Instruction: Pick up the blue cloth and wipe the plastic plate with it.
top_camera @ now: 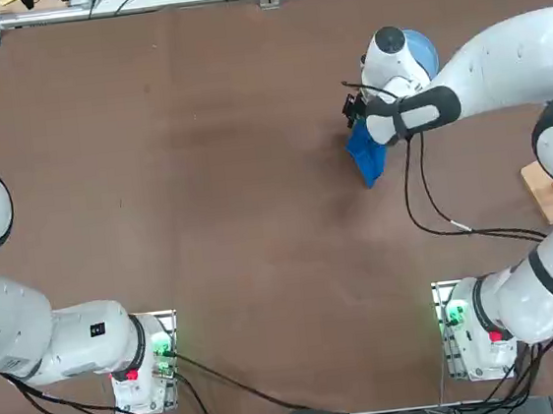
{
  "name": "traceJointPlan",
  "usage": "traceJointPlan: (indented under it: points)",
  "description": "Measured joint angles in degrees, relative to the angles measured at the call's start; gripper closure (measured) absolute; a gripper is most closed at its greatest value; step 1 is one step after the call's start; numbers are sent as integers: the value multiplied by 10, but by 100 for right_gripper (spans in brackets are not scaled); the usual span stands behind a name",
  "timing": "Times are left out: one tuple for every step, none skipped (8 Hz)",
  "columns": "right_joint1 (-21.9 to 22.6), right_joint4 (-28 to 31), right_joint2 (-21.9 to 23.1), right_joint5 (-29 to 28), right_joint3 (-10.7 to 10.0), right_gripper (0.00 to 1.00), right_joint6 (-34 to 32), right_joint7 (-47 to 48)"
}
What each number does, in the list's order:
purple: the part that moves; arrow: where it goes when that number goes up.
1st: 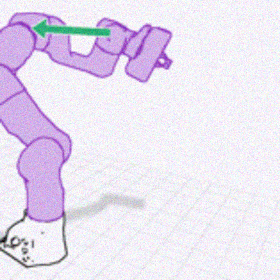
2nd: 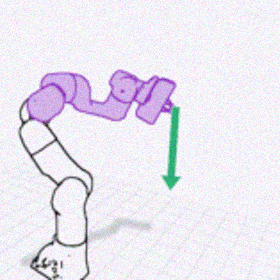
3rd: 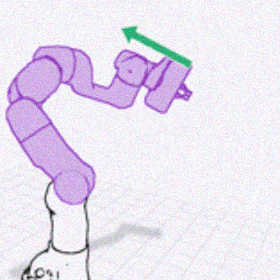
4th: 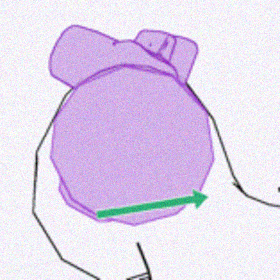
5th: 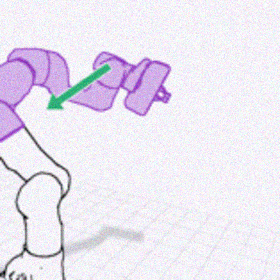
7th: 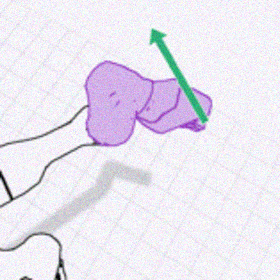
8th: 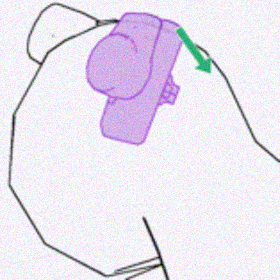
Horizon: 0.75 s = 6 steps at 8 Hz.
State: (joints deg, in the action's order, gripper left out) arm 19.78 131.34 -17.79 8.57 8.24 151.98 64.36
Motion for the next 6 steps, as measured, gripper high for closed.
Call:
traceJointPlan:
  points:
    - [0,0,-3,3,-1,0,8,0]
    - [0,0,-5,7,-3,0,16,0]
    - [0,0,-6,9,-5,0,25,0]
    - [0,0,-10,9,-8,0,34,0]
    - [0,0,-19,10,-12,0,46,0]
    - [0,0,-30,13,-16,0,54,0]
